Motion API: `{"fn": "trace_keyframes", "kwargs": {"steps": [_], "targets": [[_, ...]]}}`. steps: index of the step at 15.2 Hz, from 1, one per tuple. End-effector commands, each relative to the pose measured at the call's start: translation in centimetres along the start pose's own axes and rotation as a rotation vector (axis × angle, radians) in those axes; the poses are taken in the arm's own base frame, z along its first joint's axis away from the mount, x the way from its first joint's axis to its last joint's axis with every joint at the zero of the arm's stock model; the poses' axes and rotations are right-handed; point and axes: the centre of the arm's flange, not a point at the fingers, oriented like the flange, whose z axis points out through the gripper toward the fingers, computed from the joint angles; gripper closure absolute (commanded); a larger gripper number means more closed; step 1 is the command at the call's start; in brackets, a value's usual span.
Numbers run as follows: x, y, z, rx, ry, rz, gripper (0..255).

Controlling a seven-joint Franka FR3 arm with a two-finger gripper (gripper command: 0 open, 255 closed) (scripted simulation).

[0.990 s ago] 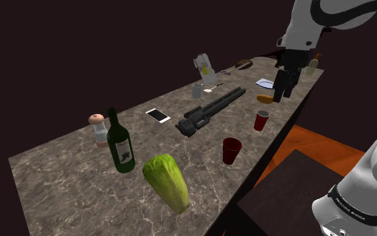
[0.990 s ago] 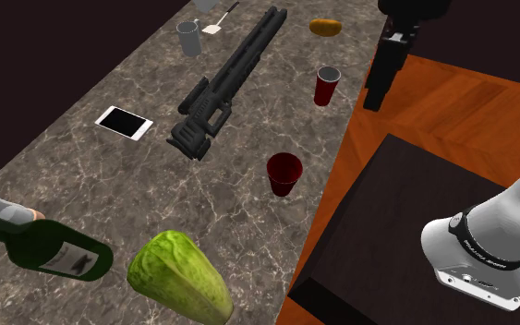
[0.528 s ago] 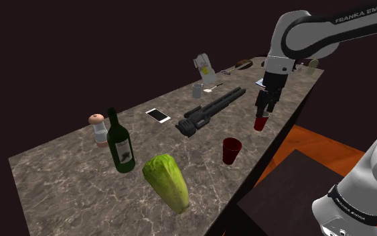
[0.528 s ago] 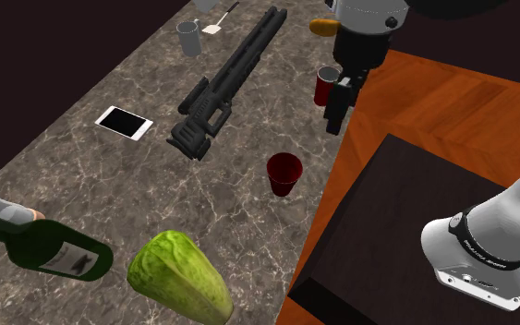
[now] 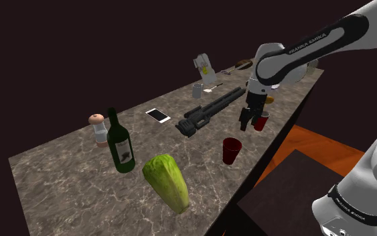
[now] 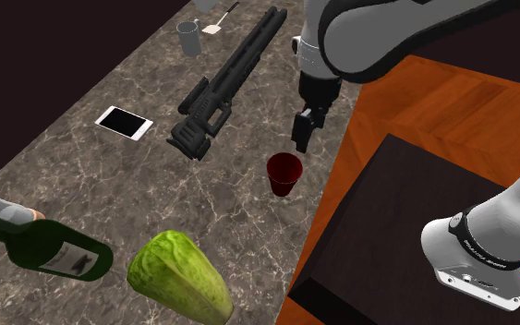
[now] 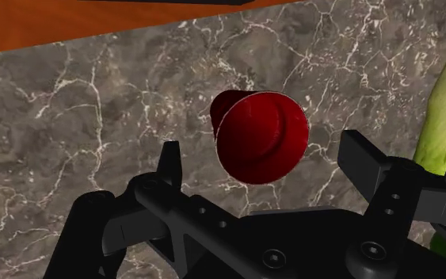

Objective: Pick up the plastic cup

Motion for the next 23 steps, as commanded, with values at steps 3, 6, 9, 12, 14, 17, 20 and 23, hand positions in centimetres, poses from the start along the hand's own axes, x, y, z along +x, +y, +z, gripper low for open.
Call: {"fn": "trace_keyframes", "kwargs": {"steps": [3, 6, 9, 12, 14, 17, 20, 23], "targets": [[2.3, 1.0, 4.9, 0.011, 0.001, 0.002, 0], [4.1, 1.6, 7.9, 0.019, 0.001, 0.003, 0], [4.2, 1.9, 9.5, 0.019, 0.001, 0.003, 0], [4.4, 2.2, 11.0, 0.019, 0.001, 0.003, 0], [4.5, 2.3, 11.9, 0.019, 0.001, 0.003, 0], [4.5, 2.3, 11.8, 0.019, 0.001, 0.003, 255], [4.5, 2.4, 11.8, 0.019, 0.001, 0.003, 255], [4.5, 2.4, 11.8, 0.019, 0.001, 0.003, 255]]}}
